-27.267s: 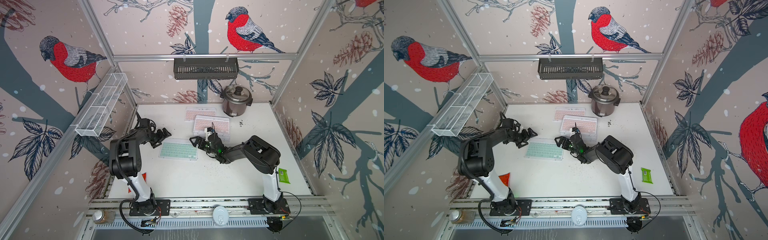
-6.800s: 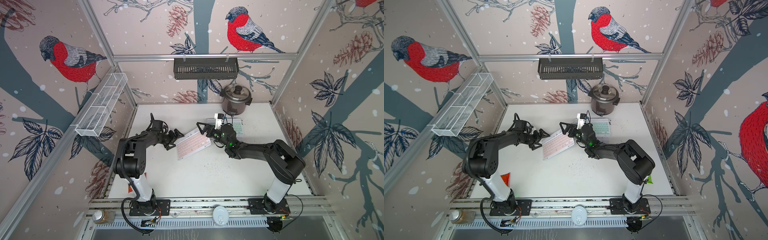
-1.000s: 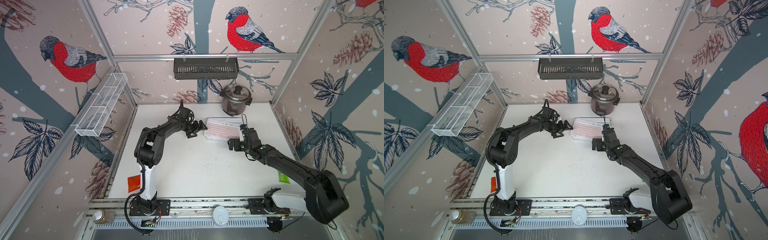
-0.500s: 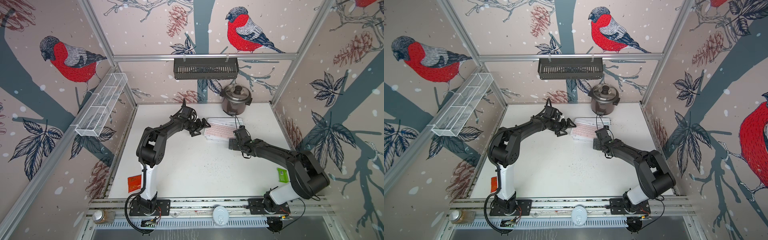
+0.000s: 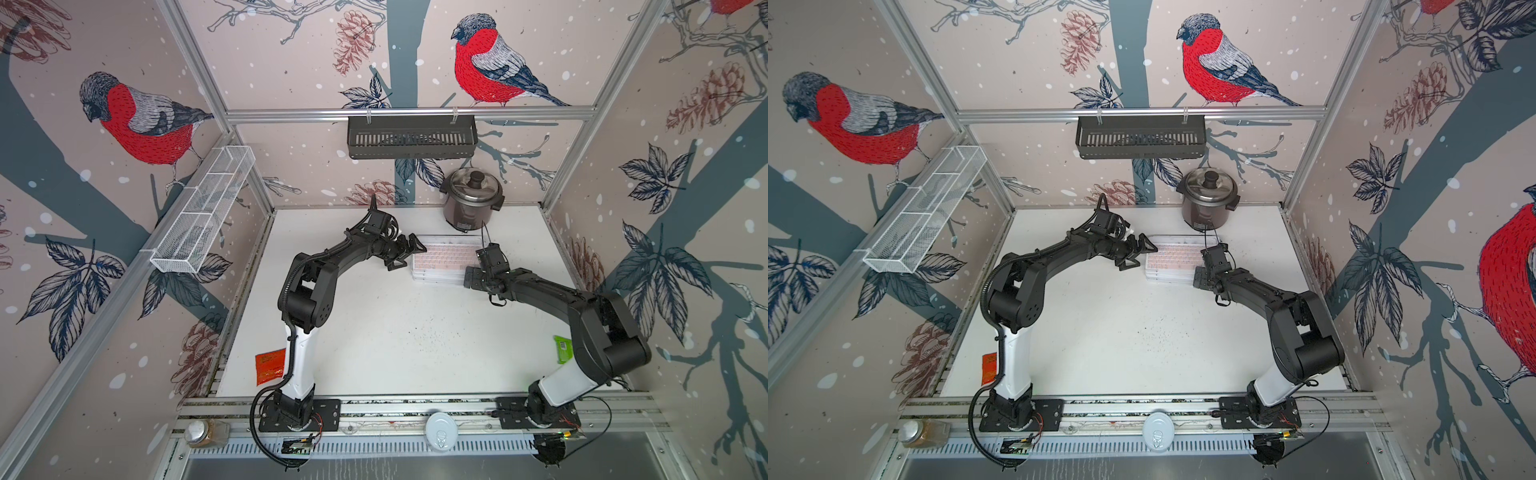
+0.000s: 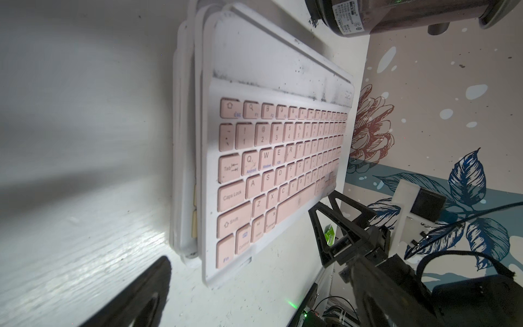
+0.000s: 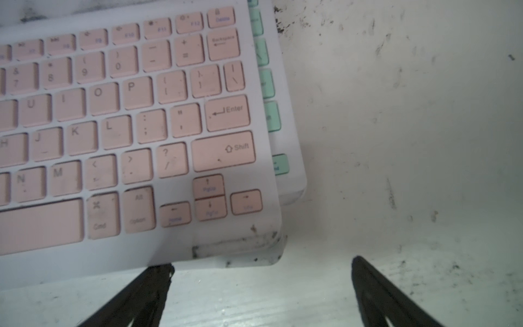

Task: Stack the numeric keypads
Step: Adjust the numeric keypad.

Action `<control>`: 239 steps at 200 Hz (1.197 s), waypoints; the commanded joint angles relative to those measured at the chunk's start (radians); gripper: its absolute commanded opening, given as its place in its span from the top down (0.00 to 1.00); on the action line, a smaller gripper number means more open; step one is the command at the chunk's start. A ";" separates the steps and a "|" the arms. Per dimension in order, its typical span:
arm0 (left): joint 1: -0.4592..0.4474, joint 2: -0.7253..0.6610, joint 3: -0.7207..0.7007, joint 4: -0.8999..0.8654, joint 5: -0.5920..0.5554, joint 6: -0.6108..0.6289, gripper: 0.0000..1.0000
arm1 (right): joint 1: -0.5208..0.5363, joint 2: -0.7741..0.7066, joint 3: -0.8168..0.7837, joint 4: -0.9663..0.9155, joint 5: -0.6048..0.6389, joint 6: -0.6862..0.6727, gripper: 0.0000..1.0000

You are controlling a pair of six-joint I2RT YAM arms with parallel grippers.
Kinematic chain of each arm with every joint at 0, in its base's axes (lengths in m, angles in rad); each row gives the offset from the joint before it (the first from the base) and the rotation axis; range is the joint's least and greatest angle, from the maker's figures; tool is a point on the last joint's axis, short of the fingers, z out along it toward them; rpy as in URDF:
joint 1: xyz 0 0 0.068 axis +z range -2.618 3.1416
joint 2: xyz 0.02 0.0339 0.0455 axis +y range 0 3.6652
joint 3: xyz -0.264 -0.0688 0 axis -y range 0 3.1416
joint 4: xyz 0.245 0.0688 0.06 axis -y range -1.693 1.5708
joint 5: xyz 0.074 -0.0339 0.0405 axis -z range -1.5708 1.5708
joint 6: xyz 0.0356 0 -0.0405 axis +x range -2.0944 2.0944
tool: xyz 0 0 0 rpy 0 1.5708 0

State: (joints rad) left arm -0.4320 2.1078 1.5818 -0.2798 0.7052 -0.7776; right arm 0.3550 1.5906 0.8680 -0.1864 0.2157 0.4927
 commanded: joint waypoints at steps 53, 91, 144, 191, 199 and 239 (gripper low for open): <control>0.000 0.049 0.101 -0.066 0.010 0.026 0.01 | -0.224 -0.216 0.007 -0.003 -0.278 0.038 0.00; -0.001 0.084 0.148 -0.086 0.000 0.028 0.01 | -0.274 0.028 0.205 -0.010 -0.356 0.053 0.00; 0.000 0.130 0.188 -0.086 0.006 0.017 0.01 | -0.253 0.220 0.333 0.021 -0.363 0.083 0.00; -0.004 0.167 0.240 -0.091 0.018 0.005 0.01 | -0.185 0.285 0.359 0.035 -0.339 0.111 0.00; -0.004 0.172 0.247 -0.094 0.017 0.006 0.01 | -0.170 0.288 0.364 0.030 -0.321 0.114 0.00; -0.008 0.193 0.274 -0.101 0.020 0.005 0.01 | -0.104 0.290 0.401 -0.027 -0.229 0.125 0.00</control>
State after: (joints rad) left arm -0.4366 2.2932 1.8397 -0.3664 0.7055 -0.7635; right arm 0.2230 1.8835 1.2476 -0.1883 -0.0753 0.5987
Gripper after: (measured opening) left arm 0.987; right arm 0.996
